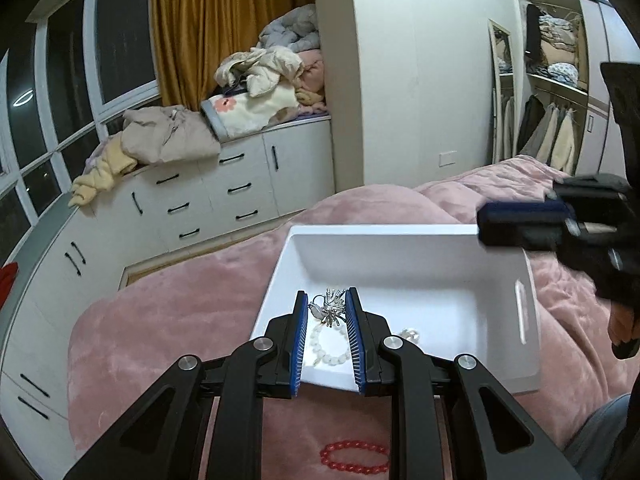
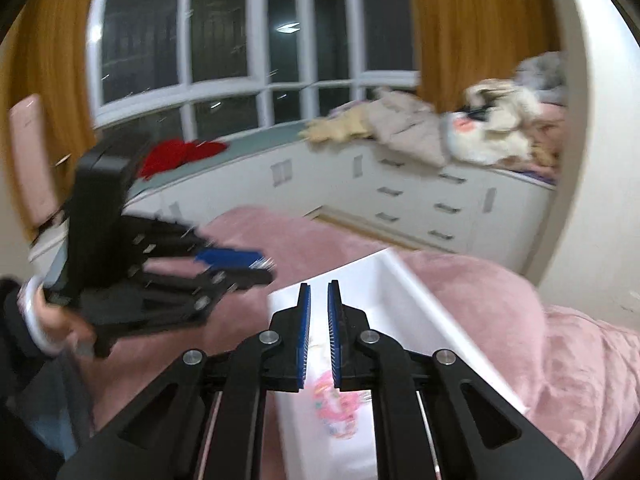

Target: Organize jewelry

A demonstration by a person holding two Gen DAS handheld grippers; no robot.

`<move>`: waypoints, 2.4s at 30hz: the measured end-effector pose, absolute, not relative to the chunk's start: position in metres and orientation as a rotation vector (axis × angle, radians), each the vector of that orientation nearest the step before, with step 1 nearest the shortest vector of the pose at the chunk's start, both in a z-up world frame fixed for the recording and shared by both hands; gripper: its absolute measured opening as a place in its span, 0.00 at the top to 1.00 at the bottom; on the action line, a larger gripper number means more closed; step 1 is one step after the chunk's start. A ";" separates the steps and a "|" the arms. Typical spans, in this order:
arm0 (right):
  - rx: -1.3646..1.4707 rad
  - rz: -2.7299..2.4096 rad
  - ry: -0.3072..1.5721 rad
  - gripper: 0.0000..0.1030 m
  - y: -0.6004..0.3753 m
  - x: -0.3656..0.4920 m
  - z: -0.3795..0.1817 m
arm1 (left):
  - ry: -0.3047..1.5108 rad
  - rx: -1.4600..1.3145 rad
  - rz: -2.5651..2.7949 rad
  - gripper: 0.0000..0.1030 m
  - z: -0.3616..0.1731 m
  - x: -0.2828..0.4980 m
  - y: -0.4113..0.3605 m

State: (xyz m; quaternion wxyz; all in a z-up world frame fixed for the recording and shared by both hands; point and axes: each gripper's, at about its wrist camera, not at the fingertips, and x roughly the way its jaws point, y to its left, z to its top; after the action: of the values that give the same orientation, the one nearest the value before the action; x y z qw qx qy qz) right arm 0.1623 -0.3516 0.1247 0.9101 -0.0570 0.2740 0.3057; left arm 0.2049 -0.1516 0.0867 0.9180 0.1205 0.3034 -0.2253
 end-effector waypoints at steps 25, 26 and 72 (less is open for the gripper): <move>-0.544 0.821 1.029 0.65 -0.166 0.141 -0.052 | 0.691 0.156 -0.327 0.77 0.023 0.166 -0.025; -0.552 0.800 1.044 0.65 -0.166 0.143 -0.059 | 0.697 0.151 -0.327 0.77 0.018 0.164 -0.022; -0.095 0.848 0.787 0.90 -0.229 0.167 0.060 | 0.693 0.160 -0.347 0.77 0.027 0.164 -0.044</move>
State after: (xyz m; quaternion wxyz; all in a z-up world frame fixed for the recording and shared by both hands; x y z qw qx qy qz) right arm 0.1673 -0.2294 0.0596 0.8362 -0.0450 0.3718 0.4005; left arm 0.1643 -0.0436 0.0273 0.9227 0.0779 0.3377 -0.1688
